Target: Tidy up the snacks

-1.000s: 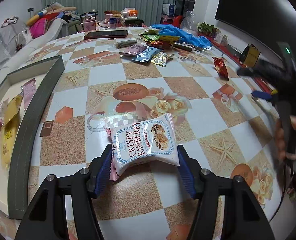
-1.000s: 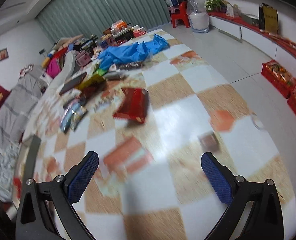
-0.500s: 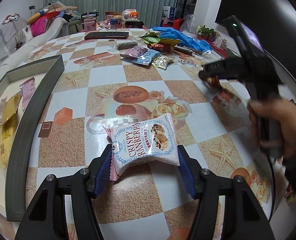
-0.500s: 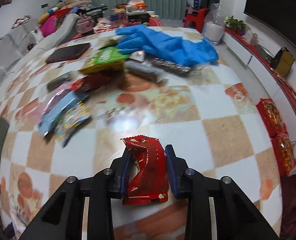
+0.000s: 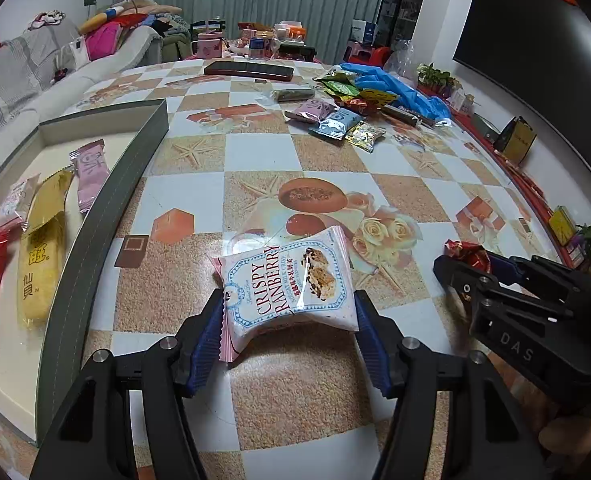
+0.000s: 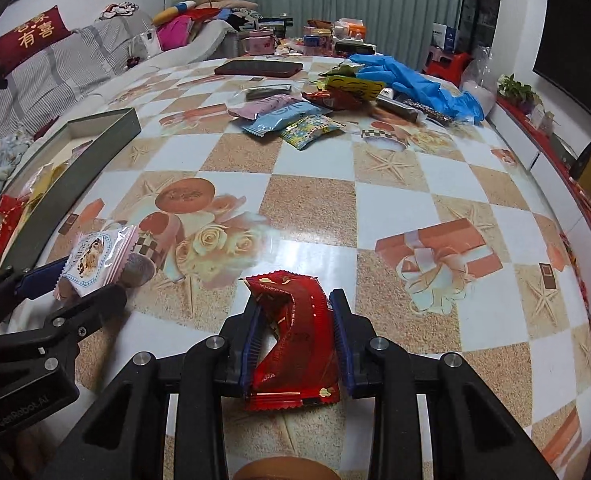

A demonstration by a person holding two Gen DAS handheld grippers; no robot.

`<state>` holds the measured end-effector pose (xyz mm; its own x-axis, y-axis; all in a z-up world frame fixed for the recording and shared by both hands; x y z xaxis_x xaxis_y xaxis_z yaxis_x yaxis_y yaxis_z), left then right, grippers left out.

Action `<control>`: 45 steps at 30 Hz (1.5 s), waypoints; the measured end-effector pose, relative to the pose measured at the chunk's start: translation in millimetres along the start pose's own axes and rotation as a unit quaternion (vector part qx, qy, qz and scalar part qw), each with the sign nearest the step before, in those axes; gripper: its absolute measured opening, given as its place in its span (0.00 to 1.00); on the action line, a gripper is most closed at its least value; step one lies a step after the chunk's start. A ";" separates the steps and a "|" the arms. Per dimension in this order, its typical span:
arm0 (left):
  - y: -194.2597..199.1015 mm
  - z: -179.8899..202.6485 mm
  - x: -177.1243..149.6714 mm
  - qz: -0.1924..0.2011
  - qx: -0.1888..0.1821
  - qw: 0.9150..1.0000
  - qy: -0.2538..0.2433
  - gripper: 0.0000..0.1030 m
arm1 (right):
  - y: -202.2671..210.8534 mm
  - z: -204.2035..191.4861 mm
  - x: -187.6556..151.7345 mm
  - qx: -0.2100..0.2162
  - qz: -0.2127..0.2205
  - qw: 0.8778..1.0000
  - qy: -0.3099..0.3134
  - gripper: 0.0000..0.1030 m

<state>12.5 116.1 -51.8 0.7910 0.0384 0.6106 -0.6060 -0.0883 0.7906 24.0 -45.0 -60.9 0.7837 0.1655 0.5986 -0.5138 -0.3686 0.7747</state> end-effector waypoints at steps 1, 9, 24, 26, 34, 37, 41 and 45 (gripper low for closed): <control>0.0 0.0 -0.1 0.000 0.001 1.000 -0.001 0.63 | -0.2 1.2 0.5 0.000 0.000 1.000 0.000 0.33; -0.1 0.6 -0.1 0.000 0.002 1.000 -0.001 0.63 | 1.8 -0.2 -2.4 -0.018 -0.002 1.000 0.004 0.33; 0.0 -1.9 -0.6 0.000 0.011 1.000 -0.003 0.63 | 3.7 -3.9 -5.7 -0.015 0.002 1.000 -0.004 0.33; 0.0 -1.6 -0.6 0.000 0.012 1.000 -0.003 0.63 | 3.6 -4.4 -5.5 -0.022 0.000 1.000 0.000 0.33; -0.3 -4.8 -1.7 0.000 0.015 1.000 -0.006 0.63 | 2.0 -18.8 -6.5 -0.035 -0.010 0.998 0.045 0.33; -0.3 -2.7 -1.3 0.000 0.016 1.000 -0.006 0.63 | 1.7 -12.2 -6.7 -0.002 -0.010 1.000 0.019 0.33; -0.3 -0.6 -0.8 0.000 0.016 1.000 -0.006 0.63 | 1.5 -12.4 -6.9 -0.001 -0.001 1.000 0.023 0.33; -0.9 -3.5 -1.1 0.000 0.022 1.000 -0.008 0.63 | 1.5 -15.2 -7.4 -0.014 0.004 0.999 0.031 0.33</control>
Point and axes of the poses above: each gripper's, at about its wrist camera, not at the fingertips, and y roughly against the way its jaws point, z to its right, x to its top, the point moved 8 cm from there along -y, roughly the way its jaws point, and after that the axes turned 14 degrees about x, right-handed, at the moved point
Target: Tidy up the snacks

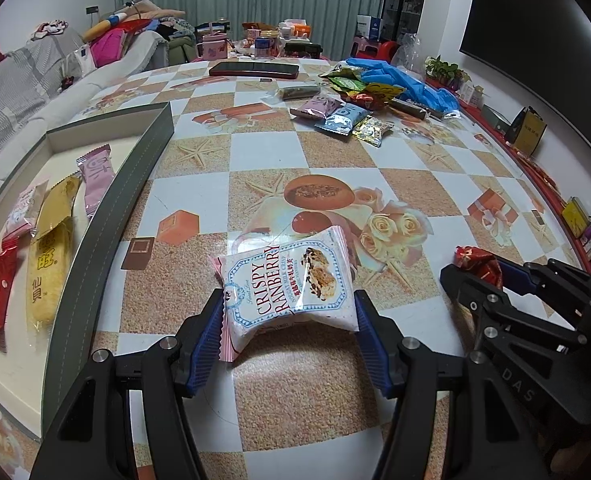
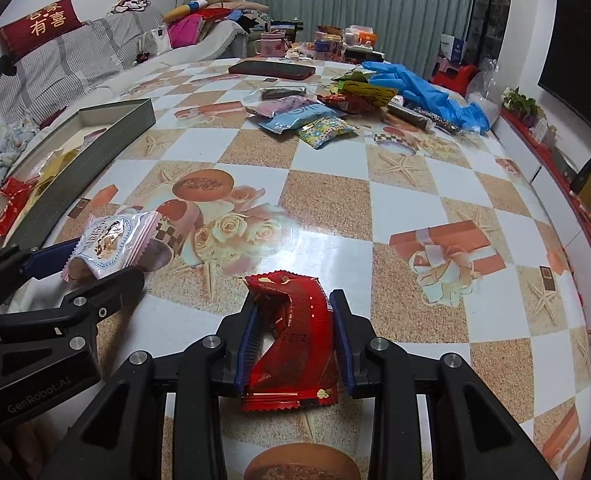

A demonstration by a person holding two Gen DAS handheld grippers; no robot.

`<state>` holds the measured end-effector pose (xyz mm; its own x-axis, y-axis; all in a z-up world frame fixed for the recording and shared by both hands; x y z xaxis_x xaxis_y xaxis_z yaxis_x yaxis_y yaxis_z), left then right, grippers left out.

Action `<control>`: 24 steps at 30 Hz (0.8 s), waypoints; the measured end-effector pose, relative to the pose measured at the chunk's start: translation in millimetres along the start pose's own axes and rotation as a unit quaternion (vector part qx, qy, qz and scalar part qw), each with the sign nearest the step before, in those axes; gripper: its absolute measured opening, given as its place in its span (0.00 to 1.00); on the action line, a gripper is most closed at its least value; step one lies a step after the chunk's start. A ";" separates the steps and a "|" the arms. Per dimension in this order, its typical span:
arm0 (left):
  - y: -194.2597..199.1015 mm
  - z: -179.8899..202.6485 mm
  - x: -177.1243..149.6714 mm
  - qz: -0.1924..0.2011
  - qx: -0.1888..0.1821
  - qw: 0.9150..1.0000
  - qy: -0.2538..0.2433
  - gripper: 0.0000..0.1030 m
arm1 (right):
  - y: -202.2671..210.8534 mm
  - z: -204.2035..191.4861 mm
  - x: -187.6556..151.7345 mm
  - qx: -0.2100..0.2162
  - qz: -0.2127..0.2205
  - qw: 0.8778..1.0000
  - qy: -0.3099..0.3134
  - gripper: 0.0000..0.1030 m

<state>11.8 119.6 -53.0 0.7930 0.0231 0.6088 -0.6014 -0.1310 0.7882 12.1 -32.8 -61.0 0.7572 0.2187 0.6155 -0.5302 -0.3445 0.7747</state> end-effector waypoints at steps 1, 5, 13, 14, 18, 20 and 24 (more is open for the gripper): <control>0.0 -1.3 -0.7 0.000 0.002 1.000 -0.001 0.63 | -0.1 0.6 -0.1 0.002 0.001 1.000 -0.002 0.33; -0.2 -4.4 -1.1 0.000 0.000 1.000 0.000 0.63 | -0.2 2.1 0.4 0.013 0.003 1.000 -0.005 0.33; -0.1 -3.8 -1.0 0.000 0.000 1.000 0.000 0.63 | -0.3 1.9 0.2 0.012 0.003 1.000 -0.006 0.33; -0.1 -3.5 -0.9 0.000 0.001 1.000 -0.001 0.63 | -0.4 1.9 0.3 0.012 0.003 1.000 -0.005 0.33; -0.4 -8.4 -1.9 0.000 -0.002 1.000 -0.001 0.63 | -0.2 2.0 0.3 0.012 0.003 1.000 -0.005 0.33; -0.1 -4.6 -1.3 0.000 0.000 1.000 -0.001 0.63 | -0.3 2.0 0.4 0.012 0.003 1.000 -0.005 0.33; -0.1 -3.9 -1.1 0.000 0.000 1.000 -0.001 0.63 | -0.3 1.9 0.3 0.012 0.003 1.000 -0.005 0.33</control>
Point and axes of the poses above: each gripper's, at about its wrist camera, not at the fingertips, and y roughly against the way its jaws point, z to its right, x to its top, the point moved 8 cm from there along -y, roughly the way its jaws point, and after that the axes turned 14 degrees about x, right-handed, at the moved point
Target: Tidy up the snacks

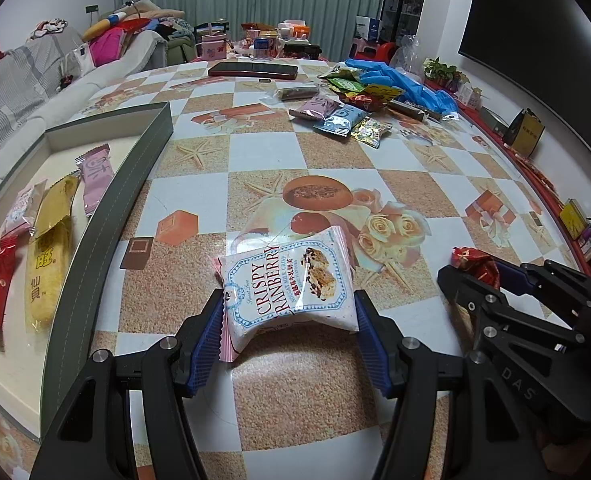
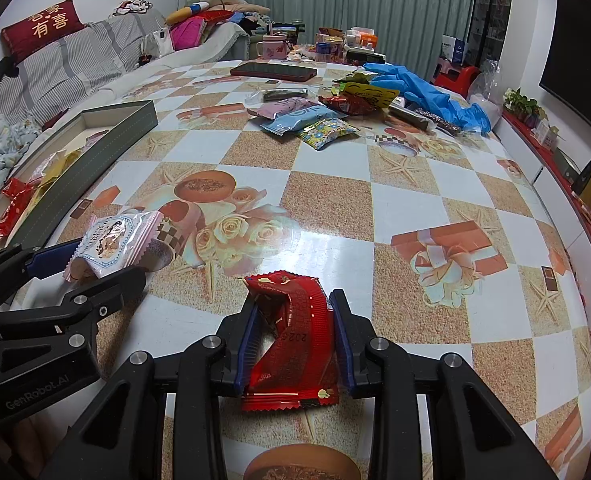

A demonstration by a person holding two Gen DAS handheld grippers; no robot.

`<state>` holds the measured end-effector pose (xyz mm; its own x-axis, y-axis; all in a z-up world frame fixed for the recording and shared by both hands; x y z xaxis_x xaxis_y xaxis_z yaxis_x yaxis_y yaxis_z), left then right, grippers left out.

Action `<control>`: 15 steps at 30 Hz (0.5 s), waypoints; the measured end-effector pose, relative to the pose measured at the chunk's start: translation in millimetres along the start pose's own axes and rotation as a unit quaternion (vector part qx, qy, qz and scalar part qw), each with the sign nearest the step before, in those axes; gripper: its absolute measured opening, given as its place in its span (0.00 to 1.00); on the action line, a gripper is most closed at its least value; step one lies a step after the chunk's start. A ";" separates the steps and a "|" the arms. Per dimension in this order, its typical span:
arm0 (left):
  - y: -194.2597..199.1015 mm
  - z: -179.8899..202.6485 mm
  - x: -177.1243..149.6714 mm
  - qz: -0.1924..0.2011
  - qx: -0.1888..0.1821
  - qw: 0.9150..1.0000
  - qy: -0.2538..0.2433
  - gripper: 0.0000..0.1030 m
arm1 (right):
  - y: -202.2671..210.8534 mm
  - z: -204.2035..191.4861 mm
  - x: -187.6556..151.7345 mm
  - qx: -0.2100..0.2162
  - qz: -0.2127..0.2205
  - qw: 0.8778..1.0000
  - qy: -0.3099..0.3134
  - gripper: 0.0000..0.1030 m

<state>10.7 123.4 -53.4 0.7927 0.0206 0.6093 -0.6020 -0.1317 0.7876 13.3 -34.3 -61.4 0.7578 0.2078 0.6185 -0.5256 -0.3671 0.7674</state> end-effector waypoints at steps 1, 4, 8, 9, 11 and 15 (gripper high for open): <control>0.0 -1.0 -0.1 0.000 0.000 1.000 0.000 0.63 | 0.0 0.0 0.0 0.000 0.000 1.000 0.000 0.33; -0.1 -0.4 -0.2 0.000 0.000 1.000 0.000 0.63 | -0.1 0.1 0.1 0.000 0.000 1.000 0.000 0.33; -0.1 0.4 -0.3 0.000 0.003 1.000 -0.003 0.63 | 0.0 0.0 0.0 -0.001 0.000 1.000 0.000 0.33; -0.4 -2.4 -0.9 0.000 0.004 1.000 -0.004 0.63 | 0.0 0.2 0.1 0.000 0.000 1.000 0.000 0.33; -0.3 -1.7 -0.4 -0.001 0.003 1.000 -0.004 0.63 | 0.0 -0.2 0.1 0.000 0.000 1.000 0.000 0.33; -0.7 -1.9 0.0 0.000 0.004 1.000 -0.004 0.63 | 0.1 -0.2 0.0 0.000 0.000 1.000 0.000 0.33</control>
Point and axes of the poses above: each gripper's, at about its wrist camera, not at the fingertips, and y roughly against the way its jaws point, z to its right, x to its top, the point moved 8 cm from there along -y, roughly the way its jaws point, and after that the axes turned 14 degrees about x, right-handed, at the moved point
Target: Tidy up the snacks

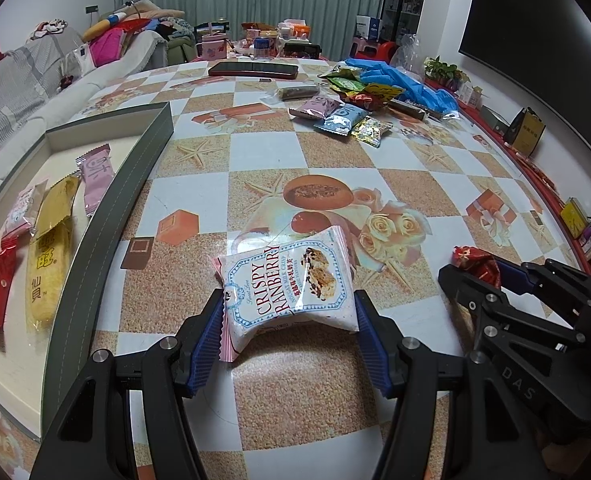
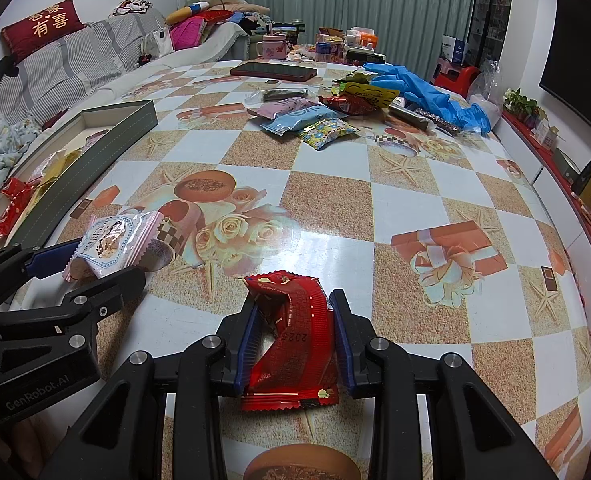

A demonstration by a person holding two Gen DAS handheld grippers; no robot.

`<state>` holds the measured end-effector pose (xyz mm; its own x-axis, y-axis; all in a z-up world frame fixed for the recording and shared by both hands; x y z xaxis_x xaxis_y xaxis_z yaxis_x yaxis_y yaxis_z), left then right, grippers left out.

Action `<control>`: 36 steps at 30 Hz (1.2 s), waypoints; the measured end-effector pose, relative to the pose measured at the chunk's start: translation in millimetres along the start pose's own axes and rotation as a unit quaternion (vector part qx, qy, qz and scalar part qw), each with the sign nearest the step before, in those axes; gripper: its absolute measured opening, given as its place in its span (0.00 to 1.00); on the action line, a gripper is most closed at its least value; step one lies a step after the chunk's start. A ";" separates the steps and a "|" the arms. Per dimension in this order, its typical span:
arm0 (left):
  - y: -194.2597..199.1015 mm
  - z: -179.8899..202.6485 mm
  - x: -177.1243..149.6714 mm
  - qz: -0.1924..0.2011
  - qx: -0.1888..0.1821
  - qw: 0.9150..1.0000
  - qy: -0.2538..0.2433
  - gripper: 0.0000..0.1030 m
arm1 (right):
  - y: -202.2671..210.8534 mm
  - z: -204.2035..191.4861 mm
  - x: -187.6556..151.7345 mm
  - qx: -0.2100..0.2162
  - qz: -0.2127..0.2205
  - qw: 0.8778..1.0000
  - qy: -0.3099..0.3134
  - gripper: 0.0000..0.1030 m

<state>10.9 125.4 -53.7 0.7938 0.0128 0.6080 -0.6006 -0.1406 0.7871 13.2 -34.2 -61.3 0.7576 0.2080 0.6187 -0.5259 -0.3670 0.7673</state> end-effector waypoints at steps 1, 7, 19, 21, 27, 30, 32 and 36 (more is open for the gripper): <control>-0.1 -1.1 -0.1 0.000 0.000 1.000 0.000 0.63 | 0.0 0.0 0.0 0.000 0.000 1.000 0.000 0.33; 0.0 -3.2 -0.1 0.000 0.002 1.000 0.000 0.63 | -0.2 0.2 0.2 0.001 0.000 1.000 -0.001 0.33; -1.1 0.2 1.1 -0.001 0.010 1.000 -0.003 0.63 | 0.0 0.7 0.1 0.002 0.001 1.000 -0.001 0.33; -2.2 1.7 1.9 -0.001 0.014 1.000 -0.005 0.63 | 0.2 0.8 0.0 0.002 0.001 1.000 -0.001 0.33; -1.9 -1.4 -1.1 -0.001 0.023 1.000 -0.010 0.63 | 0.1 0.8 0.2 0.003 0.001 1.000 -0.001 0.33; -2.7 -4.9 -1.4 -0.001 0.024 1.000 -0.010 0.63 | -0.1 0.7 0.4 0.003 0.001 1.000 -0.001 0.33; -2.6 -1.2 -0.7 -0.001 0.023 1.000 -0.009 0.63 | -0.2 0.8 0.5 0.003 0.001 1.000 -0.001 0.33; -1.1 -2.0 -1.5 -0.001 0.025 1.000 -0.008 0.63 | -0.1 1.1 0.5 0.003 0.001 1.000 -0.001 0.33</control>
<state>10.2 127.5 -55.3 0.7973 -0.0034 0.6035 -0.5932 -0.1890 0.7826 14.0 -35.0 -61.3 0.7577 0.2046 0.6197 -0.5250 -0.3729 0.7650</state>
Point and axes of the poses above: each gripper's, at about its wrist camera, not at the fingertips, and y roughly against the way its jaws point, z to its right, x to its top, the point moved 8 cm from there along -y, roughly the way its jaws point, and after that the axes turned 14 degrees about x, right-handed, at the moved point
